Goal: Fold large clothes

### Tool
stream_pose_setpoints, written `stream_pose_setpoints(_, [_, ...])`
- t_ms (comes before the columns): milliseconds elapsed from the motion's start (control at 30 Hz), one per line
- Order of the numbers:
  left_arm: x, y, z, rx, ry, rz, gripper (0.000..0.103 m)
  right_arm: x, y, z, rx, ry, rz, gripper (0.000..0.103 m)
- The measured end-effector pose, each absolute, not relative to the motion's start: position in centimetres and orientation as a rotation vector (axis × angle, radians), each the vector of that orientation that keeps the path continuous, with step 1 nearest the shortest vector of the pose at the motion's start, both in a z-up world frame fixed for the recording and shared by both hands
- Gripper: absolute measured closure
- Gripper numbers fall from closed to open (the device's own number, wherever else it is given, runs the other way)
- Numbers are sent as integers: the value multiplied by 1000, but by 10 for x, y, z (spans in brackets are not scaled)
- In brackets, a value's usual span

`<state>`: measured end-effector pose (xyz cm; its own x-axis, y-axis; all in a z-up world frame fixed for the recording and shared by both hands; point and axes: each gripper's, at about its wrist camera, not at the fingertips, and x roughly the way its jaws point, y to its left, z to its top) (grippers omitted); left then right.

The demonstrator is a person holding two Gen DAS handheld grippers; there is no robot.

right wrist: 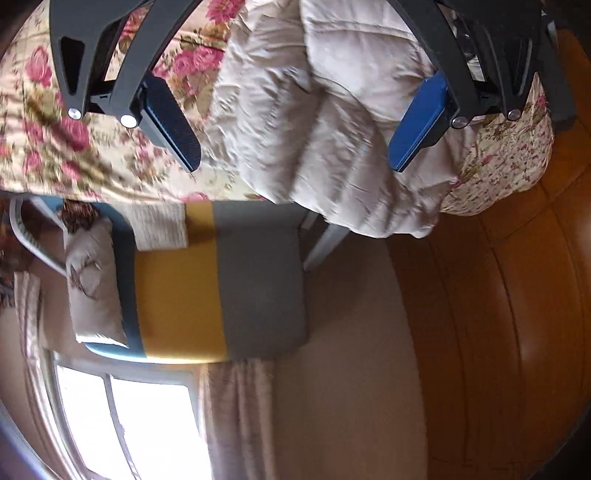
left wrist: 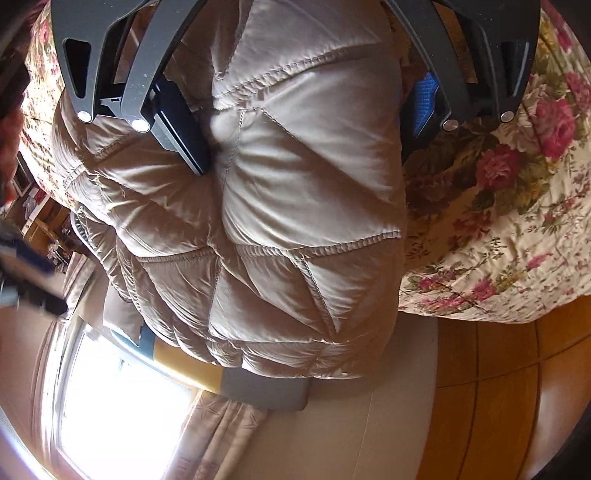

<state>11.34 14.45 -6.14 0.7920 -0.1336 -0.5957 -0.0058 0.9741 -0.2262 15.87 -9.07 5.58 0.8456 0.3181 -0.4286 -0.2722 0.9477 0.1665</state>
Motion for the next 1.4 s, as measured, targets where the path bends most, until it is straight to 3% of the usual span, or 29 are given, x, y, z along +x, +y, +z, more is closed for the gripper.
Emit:
stream_pose_setpoints(133, [114, 144, -51, -217, 657, -55, 10, 179, -21, 76, -36, 529, 404, 25])
stream_pose_setpoints(200, [116, 148, -45, -218, 652, -40, 10, 201, 1, 69, -77, 581, 417, 43])
stream_pose_setpoints(267, [117, 151, -40, -218, 634, -31, 10, 214, 17, 62, -77, 648, 410, 47])
stream_pose_setpoints(400, [132, 151, -40, -174, 656, 13, 3, 251, 19, 32, -34, 754, 353, 46])
stream_pose_setpoints(733, [176, 135, -82, -147, 674, -61, 3, 291, -4, -25, 15, 816, 251, 45])
stream_pose_setpoints(967, [166, 145, -79, -207, 710, -83, 3, 278, -3, -24, -23, 762, 234, 42])
stream_pose_setpoints(1300, [108, 157, -70, -309, 707, -28, 3, 236, -16, 15, -38, 693, 231, 20])
stream_pose_setpoints(1400, [93, 156, -68, -310, 693, -20, 3, 219, -23, 22, -16, 695, 242, 19])
